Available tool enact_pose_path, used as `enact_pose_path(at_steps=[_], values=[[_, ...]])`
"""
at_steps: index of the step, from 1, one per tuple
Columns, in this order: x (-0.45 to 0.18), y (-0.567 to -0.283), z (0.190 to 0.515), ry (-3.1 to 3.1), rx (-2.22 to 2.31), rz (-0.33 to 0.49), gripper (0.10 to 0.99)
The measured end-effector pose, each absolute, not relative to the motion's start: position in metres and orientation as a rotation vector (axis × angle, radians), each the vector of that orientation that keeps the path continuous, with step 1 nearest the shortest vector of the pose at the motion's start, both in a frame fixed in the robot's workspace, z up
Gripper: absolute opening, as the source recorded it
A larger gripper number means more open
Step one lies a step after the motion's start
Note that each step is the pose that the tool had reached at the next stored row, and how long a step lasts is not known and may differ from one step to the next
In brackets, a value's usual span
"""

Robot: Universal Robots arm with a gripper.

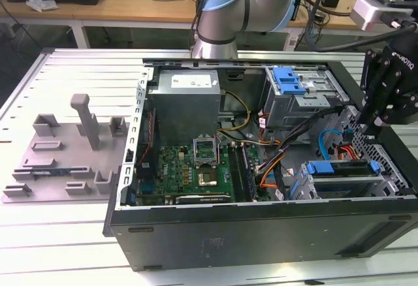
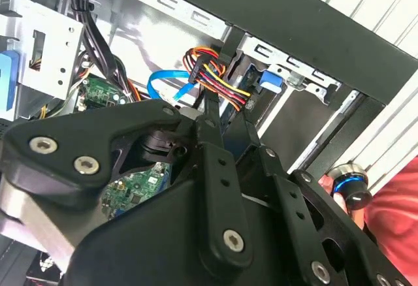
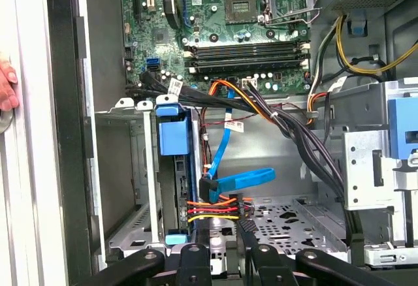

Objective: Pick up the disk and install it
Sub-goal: 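Insert the second disk wire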

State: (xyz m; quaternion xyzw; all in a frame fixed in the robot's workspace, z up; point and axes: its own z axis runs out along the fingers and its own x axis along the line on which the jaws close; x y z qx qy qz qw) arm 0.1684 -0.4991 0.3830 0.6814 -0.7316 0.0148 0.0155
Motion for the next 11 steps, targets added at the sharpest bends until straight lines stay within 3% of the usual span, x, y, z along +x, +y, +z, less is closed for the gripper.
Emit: enact_pose_path(at_steps=[8, 11], values=[[0.169, -0.498, 0.383, -2.264, 2.109, 0.06, 0.302], [0.169, -0.481, 0.383, -2.159, 2.012, 0.175, 0.302]])
